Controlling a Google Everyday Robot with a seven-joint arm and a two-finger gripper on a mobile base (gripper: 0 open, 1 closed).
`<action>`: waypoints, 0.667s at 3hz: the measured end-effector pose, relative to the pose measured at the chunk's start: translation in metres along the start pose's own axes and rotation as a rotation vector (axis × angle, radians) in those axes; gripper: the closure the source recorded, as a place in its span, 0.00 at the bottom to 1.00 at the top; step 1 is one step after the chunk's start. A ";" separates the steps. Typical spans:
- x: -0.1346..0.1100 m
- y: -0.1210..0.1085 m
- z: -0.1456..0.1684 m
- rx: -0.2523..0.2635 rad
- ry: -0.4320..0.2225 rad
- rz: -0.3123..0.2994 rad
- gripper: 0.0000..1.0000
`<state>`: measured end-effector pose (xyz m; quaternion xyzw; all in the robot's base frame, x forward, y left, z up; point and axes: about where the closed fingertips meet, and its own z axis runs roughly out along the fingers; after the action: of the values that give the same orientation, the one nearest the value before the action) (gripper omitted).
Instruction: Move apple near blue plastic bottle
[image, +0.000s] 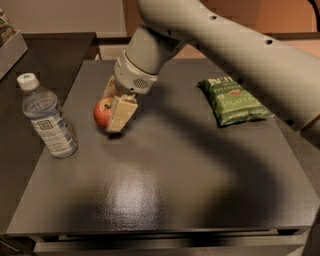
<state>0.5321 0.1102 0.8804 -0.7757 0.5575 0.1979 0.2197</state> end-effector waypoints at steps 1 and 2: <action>-0.005 0.008 0.016 -0.042 0.000 -0.012 1.00; -0.011 0.013 0.027 -0.069 -0.006 -0.016 0.82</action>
Offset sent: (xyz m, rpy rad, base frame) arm -0.0246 0.0287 -0.0249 -0.0156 0.0715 0.0714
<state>0.5150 0.1303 0.8623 -0.7867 0.5434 0.2178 0.1959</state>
